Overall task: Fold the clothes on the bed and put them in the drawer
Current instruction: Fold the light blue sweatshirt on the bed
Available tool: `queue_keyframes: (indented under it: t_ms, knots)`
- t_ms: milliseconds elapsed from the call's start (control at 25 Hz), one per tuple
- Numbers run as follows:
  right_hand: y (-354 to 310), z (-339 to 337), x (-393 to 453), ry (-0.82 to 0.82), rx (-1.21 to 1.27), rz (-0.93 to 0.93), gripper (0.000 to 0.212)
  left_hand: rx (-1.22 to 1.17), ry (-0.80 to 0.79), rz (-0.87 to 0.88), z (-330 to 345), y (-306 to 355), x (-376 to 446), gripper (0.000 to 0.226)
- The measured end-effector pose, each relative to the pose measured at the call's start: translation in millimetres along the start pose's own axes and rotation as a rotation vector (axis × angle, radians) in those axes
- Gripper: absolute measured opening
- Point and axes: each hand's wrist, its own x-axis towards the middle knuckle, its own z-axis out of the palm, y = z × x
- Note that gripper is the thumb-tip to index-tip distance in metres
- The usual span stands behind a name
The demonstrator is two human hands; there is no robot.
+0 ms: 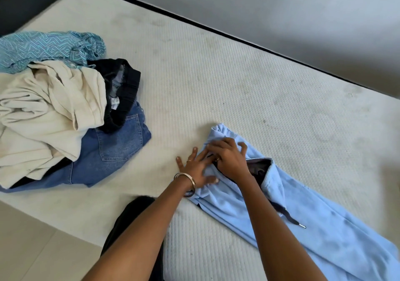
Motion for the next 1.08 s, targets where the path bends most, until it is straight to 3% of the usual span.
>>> queue_keyframes:
  t_ms: [120, 160, 240, 320, 400, 480, 560, 640, 760, 800, 840, 920, 960, 1040, 1080]
  knots:
    - [10, -5, -21, 0.292, 0.139, 0.350, 0.039, -0.654, 0.402, -0.138, -11, -7, -10, 0.047]
    - [11, -11, -28, 0.435, 0.236, 0.447, 0.035, -0.705, 0.499, -0.219, -17, -9, -14, 0.041]
    - [3, -17, -48, 0.671, 0.298, 0.561, 0.031, -0.640, 0.460, -0.340, -25, -17, -19, 0.041]
    - [-7, -9, -74, 0.762, 0.264, 0.699, 0.038, -0.694, 0.269, -0.376, -32, -13, -19, 0.045]
    - [-12, 11, -109, 0.697, 0.252, 0.834, 0.053, -0.786, 0.126, -0.374, -36, 1, -23, 0.040]
    - [-10, 37, -146, 0.473, 0.170, 0.862, 0.066, -0.819, 0.058, -0.346, -40, 16, -26, 0.034]
    - [4, 52, -176, 0.277, 0.086, 0.812, 0.069, -0.810, 0.011, -0.339, -40, 28, -30, 0.029]
    - [16, 40, -187, 0.222, 0.154, 0.879, 0.069, -0.802, 0.018, -0.332, -42, 37, -34, 0.022]
    - [26, 2, -182, 0.393, 0.518, 1.050, 0.082, -0.836, 0.066, -0.305, -43, 45, -37, 0.027]
    - [31, -9, -179, 0.382, 0.564, 1.083, 0.084, -0.851, 0.076, -0.295, -43, 49, -39, 0.031]
    - [34, -18, -180, 0.315, 0.569, 1.101, 0.075, -0.862, 0.091, -0.281, -42, 55, -41, 0.031]
    - [40, -31, -182, 0.275, 0.620, 1.119, 0.035, -0.853, 0.112, -0.248, -37, 59, -41, 0.031]
    - [42, -37, -185, 0.365, 0.647, 1.125, 0.019, -0.835, 0.113, -0.235, -35, 60, -39, 0.036]
    - [48, -45, -194, 0.581, 0.626, 1.158, 0.016, -0.839, 0.100, -0.226, -34, 55, -35, 0.064]
    - [52, -45, -200, 0.607, 0.595, 1.175, 0.015, -0.862, 0.097, -0.240, -33, 51, -31, 0.078]
